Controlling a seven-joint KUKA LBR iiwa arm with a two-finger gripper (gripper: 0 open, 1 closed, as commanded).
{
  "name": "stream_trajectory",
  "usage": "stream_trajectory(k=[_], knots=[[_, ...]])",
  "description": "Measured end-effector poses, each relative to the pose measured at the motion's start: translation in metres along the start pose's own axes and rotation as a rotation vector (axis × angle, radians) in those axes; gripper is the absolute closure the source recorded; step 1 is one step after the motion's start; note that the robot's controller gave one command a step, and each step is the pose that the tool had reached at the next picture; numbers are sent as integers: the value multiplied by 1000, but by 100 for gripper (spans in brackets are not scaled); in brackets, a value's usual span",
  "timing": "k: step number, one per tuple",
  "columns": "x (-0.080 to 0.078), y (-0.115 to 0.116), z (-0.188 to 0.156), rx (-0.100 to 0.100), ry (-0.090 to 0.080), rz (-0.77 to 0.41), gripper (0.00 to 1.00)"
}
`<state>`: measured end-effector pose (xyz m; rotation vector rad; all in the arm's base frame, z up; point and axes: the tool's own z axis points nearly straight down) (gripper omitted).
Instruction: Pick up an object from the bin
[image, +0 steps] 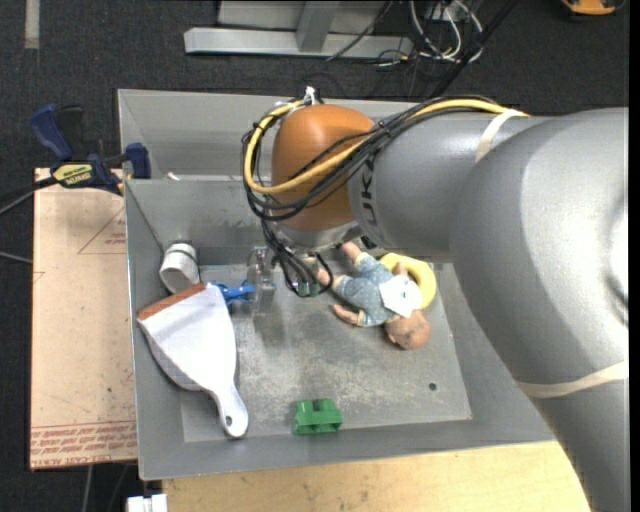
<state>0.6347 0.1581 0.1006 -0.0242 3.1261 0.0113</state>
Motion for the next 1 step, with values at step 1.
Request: stream_trajectory(k=[1], knots=[[3, 1, -8, 0, 0, 21, 100]])
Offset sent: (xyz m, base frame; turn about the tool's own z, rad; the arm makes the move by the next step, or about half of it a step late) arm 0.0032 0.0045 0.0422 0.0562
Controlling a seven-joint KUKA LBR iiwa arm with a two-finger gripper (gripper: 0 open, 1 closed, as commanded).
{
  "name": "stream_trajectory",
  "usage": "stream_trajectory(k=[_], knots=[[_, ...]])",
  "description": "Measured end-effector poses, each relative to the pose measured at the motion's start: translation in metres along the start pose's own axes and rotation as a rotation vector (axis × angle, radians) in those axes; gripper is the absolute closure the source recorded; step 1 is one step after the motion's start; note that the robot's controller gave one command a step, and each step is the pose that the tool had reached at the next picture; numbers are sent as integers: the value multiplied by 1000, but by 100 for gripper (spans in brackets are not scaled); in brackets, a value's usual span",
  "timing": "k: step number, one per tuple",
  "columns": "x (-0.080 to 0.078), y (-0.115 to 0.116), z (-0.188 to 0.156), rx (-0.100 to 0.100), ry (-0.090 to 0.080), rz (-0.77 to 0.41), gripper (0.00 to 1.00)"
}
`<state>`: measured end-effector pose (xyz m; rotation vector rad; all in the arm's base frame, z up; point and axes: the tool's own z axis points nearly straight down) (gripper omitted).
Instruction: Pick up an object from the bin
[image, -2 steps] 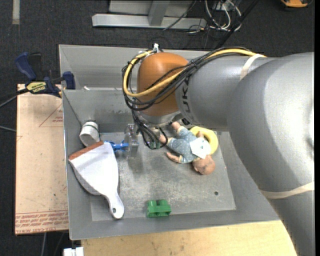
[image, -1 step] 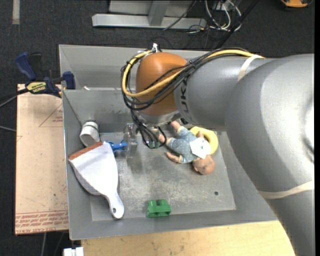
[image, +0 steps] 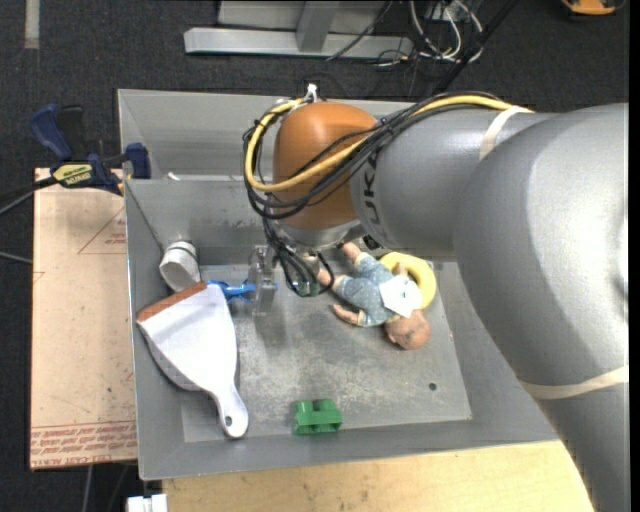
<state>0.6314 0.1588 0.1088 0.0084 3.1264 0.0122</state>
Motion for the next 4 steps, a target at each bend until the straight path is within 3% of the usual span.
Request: stream_trajectory(k=[2, 3, 4], knots=[[-4, 9, -41, -2, -5, 24, 100], [-6, 2, -68, 1, 7, 16, 100], [-3, 7, -128, -1, -5, -1, 100]])
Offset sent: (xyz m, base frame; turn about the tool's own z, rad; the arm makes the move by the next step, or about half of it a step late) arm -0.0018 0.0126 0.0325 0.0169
